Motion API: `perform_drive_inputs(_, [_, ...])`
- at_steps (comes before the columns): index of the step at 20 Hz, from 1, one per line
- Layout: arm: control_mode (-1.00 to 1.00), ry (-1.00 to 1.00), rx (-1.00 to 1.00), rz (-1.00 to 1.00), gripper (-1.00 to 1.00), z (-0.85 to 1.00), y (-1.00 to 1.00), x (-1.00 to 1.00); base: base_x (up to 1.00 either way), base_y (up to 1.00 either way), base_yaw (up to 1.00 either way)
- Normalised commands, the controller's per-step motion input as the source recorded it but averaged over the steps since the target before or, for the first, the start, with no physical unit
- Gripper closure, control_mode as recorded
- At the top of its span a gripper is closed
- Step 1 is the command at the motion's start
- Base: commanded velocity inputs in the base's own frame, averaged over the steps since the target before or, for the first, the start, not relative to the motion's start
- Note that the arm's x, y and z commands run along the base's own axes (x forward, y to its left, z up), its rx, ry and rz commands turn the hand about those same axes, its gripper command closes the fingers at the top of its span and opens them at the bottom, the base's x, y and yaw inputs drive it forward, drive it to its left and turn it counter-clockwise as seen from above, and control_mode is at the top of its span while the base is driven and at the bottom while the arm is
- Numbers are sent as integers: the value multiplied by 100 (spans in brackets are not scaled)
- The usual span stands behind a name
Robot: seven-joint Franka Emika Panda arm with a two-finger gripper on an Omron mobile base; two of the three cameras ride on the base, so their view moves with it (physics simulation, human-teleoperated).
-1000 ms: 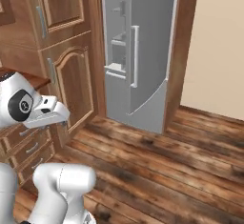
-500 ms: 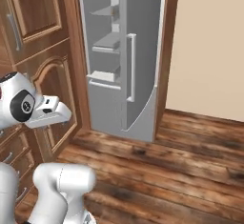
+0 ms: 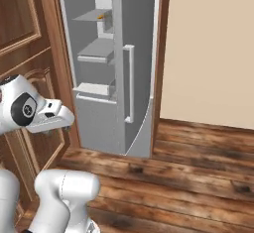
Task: Place the cold items (carrot and peach) from the fridge in one tupperware on the dining counter. Place the warm items (kebab skewer and hot dog) in the stove area in another tupperware.
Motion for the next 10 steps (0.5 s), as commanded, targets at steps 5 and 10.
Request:
perform_drive_inputs(5, [100,0,0,0,-100,0,0,0,47,55,-28])
perform_drive_inputs(10, [100,0,0,0,-100,0,0,0,47,64,-30])
